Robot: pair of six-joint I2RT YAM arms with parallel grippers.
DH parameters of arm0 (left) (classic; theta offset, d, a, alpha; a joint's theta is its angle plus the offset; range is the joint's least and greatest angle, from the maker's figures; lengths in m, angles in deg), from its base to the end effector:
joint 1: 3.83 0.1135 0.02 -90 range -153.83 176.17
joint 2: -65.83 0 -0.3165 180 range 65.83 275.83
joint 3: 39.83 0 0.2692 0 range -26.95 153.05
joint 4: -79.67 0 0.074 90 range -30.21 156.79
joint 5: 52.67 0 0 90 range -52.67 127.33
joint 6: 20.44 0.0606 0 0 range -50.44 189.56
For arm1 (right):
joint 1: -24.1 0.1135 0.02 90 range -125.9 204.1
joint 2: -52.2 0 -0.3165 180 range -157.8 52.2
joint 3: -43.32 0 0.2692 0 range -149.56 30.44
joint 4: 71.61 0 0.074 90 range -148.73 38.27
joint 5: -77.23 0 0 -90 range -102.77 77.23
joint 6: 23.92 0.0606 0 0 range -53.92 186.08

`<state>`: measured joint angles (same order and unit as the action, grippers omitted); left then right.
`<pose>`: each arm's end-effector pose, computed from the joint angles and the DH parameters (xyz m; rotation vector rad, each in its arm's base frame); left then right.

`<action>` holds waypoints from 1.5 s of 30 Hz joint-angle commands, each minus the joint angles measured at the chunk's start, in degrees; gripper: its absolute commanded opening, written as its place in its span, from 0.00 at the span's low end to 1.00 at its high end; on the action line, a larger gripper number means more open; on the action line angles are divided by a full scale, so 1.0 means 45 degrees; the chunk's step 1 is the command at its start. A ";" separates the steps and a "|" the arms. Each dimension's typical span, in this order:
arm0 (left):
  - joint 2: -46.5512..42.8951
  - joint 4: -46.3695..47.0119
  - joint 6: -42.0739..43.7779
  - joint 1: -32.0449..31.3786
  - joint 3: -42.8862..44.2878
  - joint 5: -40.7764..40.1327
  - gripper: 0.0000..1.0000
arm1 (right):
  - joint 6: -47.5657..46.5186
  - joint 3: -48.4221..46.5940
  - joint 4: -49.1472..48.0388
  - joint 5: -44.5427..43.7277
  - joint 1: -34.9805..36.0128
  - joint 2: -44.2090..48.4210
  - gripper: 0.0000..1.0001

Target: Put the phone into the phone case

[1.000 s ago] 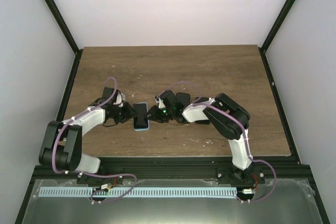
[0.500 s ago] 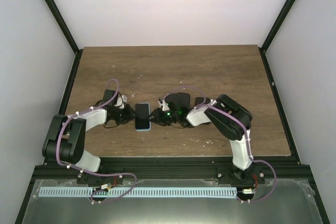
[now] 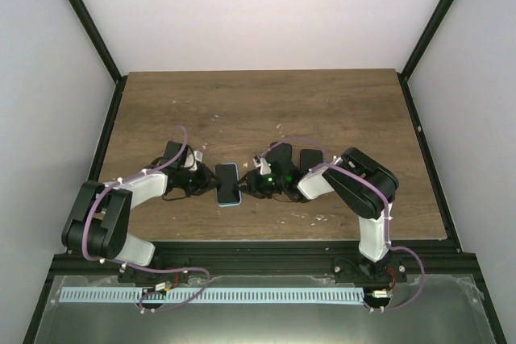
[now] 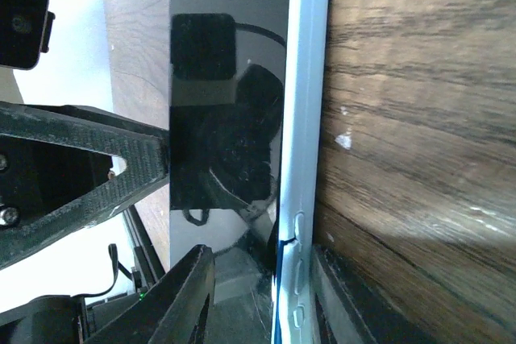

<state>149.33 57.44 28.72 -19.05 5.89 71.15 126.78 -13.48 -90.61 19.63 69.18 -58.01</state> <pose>0.2412 -0.1006 0.1553 -0.3919 2.7349 -1.0856 0.2546 0.3013 0.1236 -0.0404 2.5803 1.5195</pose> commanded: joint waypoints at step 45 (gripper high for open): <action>0.0323 0.1161 0.0655 0.0426 -0.0364 0.0329 0.11 | -0.1220 -0.2083 0.2110 -0.1312 0.0722 -0.0712 0.23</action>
<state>149.40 57.84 33.13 -16.60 4.38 71.72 122.26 -19.45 -81.45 12.88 70.95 -58.75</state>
